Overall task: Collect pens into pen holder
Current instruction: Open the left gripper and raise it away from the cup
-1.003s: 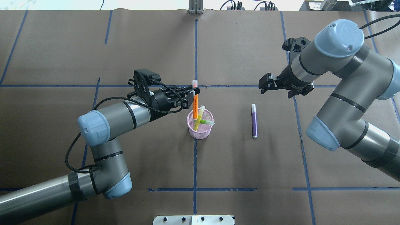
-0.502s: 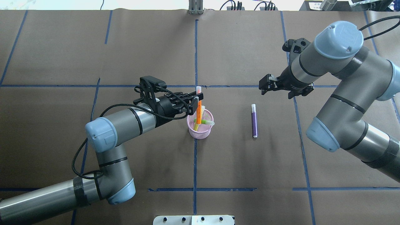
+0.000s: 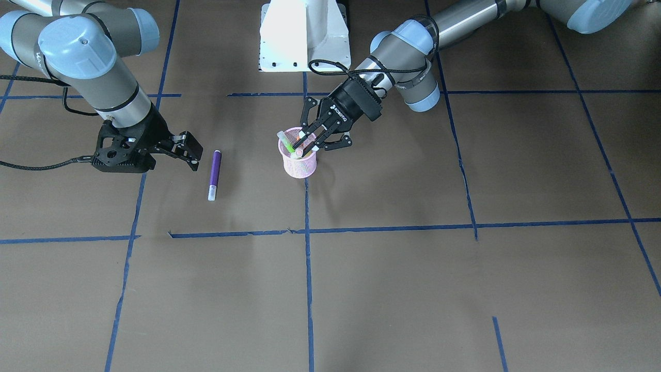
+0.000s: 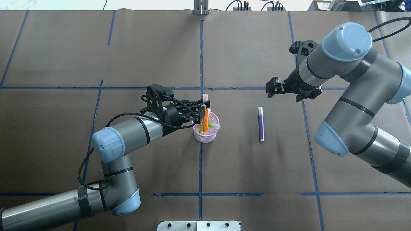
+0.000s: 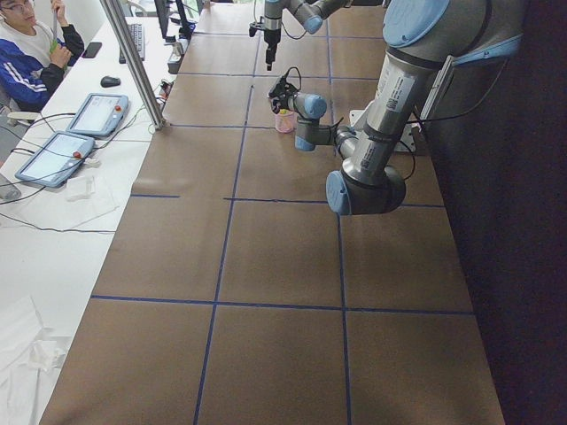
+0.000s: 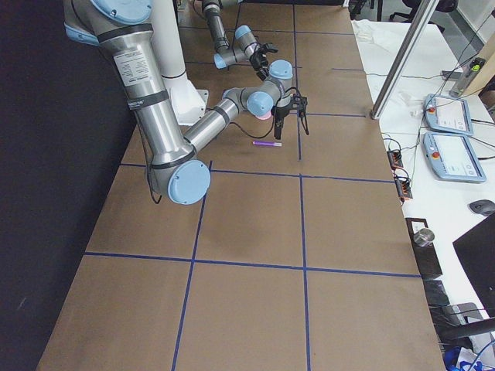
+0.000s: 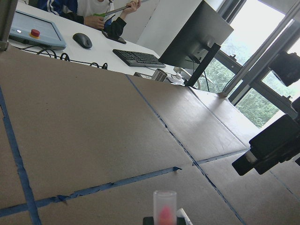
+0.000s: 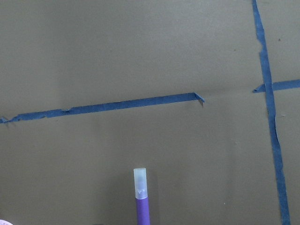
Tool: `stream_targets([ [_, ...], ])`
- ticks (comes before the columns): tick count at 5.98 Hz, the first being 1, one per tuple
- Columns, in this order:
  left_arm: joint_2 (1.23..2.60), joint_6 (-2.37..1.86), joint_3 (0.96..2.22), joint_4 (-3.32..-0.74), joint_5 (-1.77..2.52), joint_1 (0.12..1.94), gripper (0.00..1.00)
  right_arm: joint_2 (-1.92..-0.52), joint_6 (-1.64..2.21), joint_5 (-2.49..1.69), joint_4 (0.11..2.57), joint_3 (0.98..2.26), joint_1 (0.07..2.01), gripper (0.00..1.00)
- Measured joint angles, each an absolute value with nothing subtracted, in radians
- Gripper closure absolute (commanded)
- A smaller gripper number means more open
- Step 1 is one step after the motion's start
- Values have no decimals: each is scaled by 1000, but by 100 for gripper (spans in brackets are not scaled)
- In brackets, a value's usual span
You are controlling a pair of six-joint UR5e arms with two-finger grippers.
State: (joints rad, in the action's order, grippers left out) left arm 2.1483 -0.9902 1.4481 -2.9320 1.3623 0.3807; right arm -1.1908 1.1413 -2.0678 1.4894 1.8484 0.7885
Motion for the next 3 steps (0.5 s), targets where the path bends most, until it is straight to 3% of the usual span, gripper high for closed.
stream_targets([
  [1, 2148, -990, 1446, -2932, 1357, 376, 100, -1191, 1141, -2068, 1489, 1848, 789, 0],
  [2, 2149, -990, 1441, -2933, 1355, 375, 82, -1190, 1141, -2068, 1490, 1848, 788, 0],
  [3, 2149, -990, 1437, -2934, 1354, 374, 1, -1190, 1141, -2068, 1490, 1848, 788, 0],
])
